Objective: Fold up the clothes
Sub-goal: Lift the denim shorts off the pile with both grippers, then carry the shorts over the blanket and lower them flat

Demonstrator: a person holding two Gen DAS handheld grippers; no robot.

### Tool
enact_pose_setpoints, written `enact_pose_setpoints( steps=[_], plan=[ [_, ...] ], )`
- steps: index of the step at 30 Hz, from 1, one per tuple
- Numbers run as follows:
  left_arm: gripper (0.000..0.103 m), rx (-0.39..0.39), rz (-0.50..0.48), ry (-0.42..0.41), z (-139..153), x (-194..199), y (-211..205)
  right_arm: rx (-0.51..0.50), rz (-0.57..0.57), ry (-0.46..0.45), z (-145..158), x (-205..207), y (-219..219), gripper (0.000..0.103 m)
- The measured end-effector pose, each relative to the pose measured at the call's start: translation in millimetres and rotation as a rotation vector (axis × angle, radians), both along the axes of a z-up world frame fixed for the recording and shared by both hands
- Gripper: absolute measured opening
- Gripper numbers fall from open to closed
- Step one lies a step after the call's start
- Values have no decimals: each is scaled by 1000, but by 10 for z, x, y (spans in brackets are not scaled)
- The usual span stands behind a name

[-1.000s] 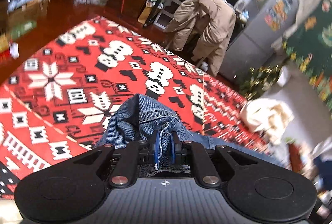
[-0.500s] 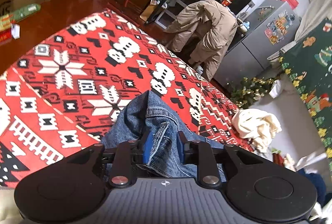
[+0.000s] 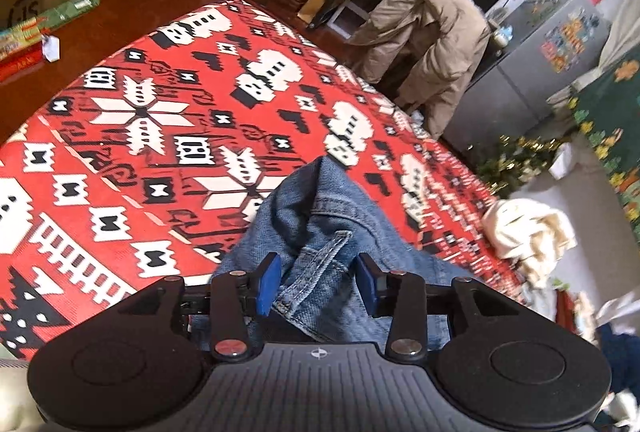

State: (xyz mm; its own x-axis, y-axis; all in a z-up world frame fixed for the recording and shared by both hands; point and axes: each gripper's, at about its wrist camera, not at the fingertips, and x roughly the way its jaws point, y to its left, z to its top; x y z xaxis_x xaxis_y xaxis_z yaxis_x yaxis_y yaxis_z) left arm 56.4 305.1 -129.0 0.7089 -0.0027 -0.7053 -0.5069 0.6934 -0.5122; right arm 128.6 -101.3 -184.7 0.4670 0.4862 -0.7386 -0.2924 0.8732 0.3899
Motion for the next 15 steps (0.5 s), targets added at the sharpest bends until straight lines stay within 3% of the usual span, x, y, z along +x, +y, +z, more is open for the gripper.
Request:
enact_pose_setpoints(
  steps=[4, 7, 9, 15],
  plan=[
    [36, 55, -42, 18, -2, 73, -85, 9, -19, -1, 25, 44, -6, 29],
    [22, 129, -66, 39, 18, 113, -184, 1, -19, -34, 85, 34, -4, 15],
    [14, 166, -72, 29, 62, 82, -247, -14, -12, -77, 156, 6, 26, 13],
    [10, 218, -45, -83, 471, -157, -402, 5, -36, -247, 628, -207, -14, 10]
  ],
)
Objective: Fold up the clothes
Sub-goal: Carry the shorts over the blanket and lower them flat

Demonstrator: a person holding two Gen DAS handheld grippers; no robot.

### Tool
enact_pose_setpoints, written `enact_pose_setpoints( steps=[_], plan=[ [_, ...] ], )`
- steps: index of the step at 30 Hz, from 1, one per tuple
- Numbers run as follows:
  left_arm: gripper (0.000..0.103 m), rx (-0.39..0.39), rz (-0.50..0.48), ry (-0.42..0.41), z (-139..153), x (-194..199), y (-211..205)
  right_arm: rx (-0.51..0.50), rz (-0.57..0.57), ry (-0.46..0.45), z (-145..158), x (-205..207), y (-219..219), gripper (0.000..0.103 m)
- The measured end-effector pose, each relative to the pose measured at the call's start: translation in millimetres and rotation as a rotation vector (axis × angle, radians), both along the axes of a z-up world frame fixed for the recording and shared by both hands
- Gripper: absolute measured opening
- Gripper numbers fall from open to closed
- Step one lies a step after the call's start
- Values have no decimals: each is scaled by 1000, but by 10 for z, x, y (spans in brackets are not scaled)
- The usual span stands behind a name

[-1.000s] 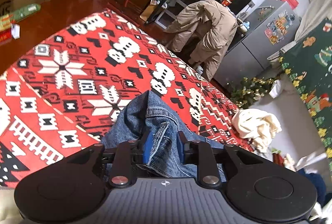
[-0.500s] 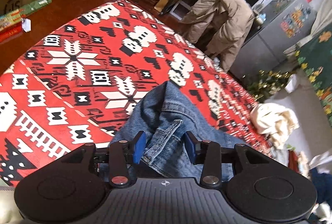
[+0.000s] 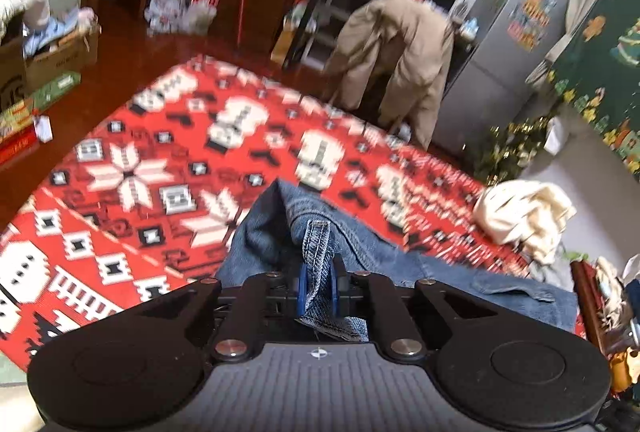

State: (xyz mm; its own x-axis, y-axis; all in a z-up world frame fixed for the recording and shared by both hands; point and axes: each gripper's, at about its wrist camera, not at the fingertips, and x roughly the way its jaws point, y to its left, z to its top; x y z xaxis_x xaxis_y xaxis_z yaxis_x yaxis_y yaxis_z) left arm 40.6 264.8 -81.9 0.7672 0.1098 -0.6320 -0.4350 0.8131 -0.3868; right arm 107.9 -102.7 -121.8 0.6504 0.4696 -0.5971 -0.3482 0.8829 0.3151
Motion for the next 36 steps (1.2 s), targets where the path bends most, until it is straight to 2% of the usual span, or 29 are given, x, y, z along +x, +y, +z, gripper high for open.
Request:
enact_pose_setpoints(
  steps=[3, 11, 15, 18, 21, 25, 30, 34, 36],
  plan=[
    [9, 14, 7, -58, 275, -111, -64, 44, -2, -108, 426, -136, -45, 9],
    [9, 36, -32, -305, 1504, -521, -211, 177, -33, -369, 1731, -596, -240, 9],
    [9, 76, -61, -403, 1978, -794, -339, 227, -44, -483, 2298, -908, -435, 9],
    [9, 118, -71, -443, 2242, -928, -401, 246, -41, -520, 2592, -1083, -545, 9],
    [9, 140, -57, -426, 2315, -934, -397, 246, -41, -529, 2706, -1162, -571, 9],
    [9, 155, -48, -355, 2154, -739, -316, 236, -31, -492, 2680, -1114, -523, 9],
    [9, 197, -11, -215, 1531, -147, -175, 168, -35, -360, 2133, -616, -149, 9],
    [9, 104, -10, -124, 977, 354, 96, 108, -43, -234, 1496, -3, 194, 9],
    [9, 55, -4, -64, 696, 638, 255, 89, -42, -203, 1166, 294, 365, 9]
  ],
)
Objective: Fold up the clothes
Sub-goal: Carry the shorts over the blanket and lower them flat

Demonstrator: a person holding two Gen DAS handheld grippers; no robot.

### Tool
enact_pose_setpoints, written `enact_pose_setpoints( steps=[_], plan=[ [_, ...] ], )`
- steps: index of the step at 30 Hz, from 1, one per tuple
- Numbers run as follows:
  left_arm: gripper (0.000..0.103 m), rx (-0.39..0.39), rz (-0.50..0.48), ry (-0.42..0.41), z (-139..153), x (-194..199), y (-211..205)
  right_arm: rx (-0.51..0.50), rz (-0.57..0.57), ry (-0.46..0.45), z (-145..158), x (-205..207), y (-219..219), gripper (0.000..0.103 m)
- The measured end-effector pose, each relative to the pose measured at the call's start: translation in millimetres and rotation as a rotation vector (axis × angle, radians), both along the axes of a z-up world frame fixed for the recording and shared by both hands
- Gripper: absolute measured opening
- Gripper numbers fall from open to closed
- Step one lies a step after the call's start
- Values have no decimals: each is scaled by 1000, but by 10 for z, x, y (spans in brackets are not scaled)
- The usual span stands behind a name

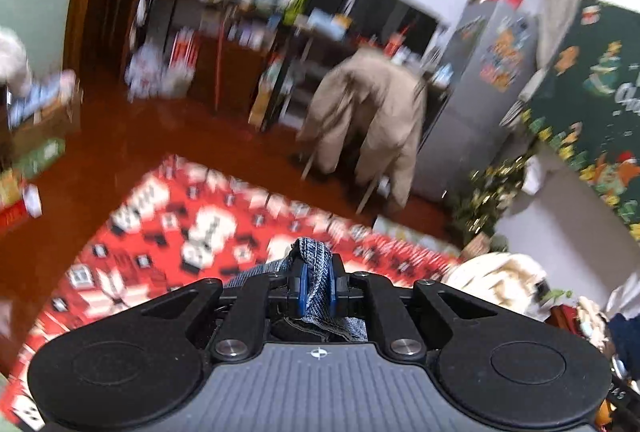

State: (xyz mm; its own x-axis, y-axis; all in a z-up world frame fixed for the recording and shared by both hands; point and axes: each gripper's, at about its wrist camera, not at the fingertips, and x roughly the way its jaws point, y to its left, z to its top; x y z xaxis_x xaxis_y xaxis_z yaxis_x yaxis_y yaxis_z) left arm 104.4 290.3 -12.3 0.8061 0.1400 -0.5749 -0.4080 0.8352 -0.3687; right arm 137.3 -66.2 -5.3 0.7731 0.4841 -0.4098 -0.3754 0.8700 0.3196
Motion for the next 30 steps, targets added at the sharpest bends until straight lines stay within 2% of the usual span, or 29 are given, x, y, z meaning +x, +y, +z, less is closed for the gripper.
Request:
enact_pose_setpoints(
  steps=[4, 14, 19, 20, 22, 23, 24, 25, 26, 28, 30],
  plan=[
    [10, -12, 25, 95, -397, 565, 262, -41, -5, 61, -497, 682, 337, 9],
    [10, 32, 75, 202, -761, 1939, 723, -59, 1, 145, -1199, 2584, 1078, 9],
    [12, 48, 91, 316, -1129, 2346, 807, -77, -11, 217, -1655, 3276, 1351, 11],
    [17, 40, 97, 323, -1177, 2356, 829, -79, -13, 237, -1747, 3350, 1376, 12],
    [22, 11, 104, 323, -1219, 2347, 880, -69, -20, 270, -1907, 3480, 1388, 21],
    [26, -13, 101, 317, -1209, 2316, 906, -56, -22, 283, -1968, 3535, 1378, 26],
    [35, -34, 95, 310, -1189, 2287, 928, -32, -19, 291, -1977, 3570, 1348, 37],
    [40, -46, 89, 302, -1157, 2251, 948, -12, -15, 296, -1978, 3599, 1319, 40],
    [49, -42, 91, 295, -1105, 2196, 961, -6, -7, 287, -1938, 3603, 1285, 44],
    [50, -33, 94, 282, -996, 2083, 984, -3, 8, 264, -1812, 3572, 1199, 62],
    [53, -41, 77, 269, -858, 1906, 980, -16, 27, 233, -1610, 3427, 1087, 64]
  ],
)
